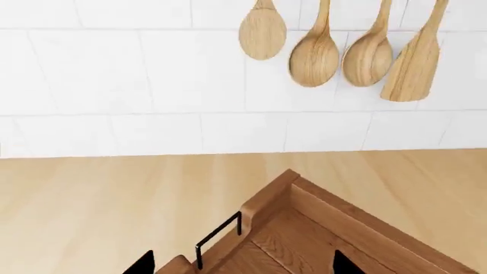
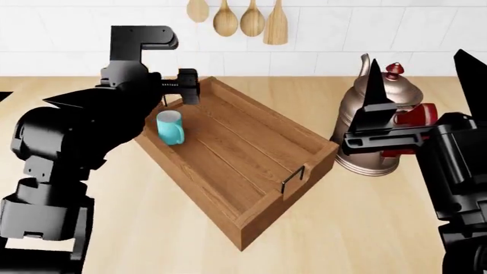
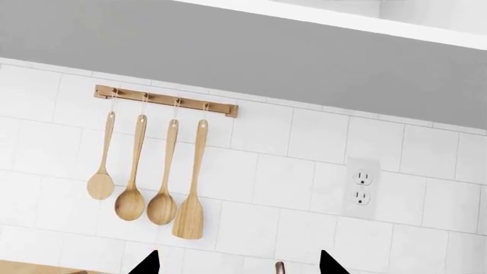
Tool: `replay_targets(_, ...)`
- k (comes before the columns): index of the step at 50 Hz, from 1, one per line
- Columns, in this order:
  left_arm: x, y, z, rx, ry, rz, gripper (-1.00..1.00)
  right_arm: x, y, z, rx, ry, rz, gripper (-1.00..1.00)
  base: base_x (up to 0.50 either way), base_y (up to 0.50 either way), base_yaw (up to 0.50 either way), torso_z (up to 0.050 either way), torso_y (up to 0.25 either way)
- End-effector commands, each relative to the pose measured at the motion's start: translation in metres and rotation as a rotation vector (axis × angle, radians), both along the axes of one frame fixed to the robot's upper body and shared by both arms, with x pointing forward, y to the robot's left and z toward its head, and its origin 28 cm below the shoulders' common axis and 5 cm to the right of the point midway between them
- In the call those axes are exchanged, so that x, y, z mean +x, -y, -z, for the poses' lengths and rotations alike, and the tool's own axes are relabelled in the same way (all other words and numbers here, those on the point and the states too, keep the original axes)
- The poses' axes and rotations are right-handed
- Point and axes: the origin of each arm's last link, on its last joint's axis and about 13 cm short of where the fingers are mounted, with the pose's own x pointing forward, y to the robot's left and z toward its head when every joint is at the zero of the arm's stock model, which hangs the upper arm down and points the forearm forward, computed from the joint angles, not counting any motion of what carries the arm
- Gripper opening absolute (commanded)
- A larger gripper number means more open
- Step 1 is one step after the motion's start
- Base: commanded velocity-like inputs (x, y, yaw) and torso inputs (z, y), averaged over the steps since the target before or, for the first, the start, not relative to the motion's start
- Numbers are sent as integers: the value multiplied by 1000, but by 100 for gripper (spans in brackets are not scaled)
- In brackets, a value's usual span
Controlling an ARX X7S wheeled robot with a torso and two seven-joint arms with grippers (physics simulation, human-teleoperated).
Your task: Pick the kettle from the counter and place it on the tray. Then pick the mug from the cabinet and place it on the tray. Then close the cabinet doors.
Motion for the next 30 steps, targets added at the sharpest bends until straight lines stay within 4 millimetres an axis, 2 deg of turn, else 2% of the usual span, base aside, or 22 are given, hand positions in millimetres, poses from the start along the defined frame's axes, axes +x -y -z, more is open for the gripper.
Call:
replay_targets(1,-36,-2,-59,-83,192,81,100,-3,0,-4,-6,9,-3,100,0,0,0,0,0)
replay_targets(7,-72,-5,-82,-113,302,137,100,-13,-2,-15,-11,-4,-24,100,0,0,0,0,0)
replay_targets(13,-103,-10,-82,-111,358,167,100,-27,0,-26,-18,-61,-41,100,0,0,0,0,0)
replay_targets(22,-114,-17,-75,-114,367,169,100,-35,8,-31,-7,-148,-14,100,0,0,0,0,0)
replay_targets(30,-119,-20,-70,-113,370,168,100,-29,23,-25,9,-230,34,100,0,0,0,0,0)
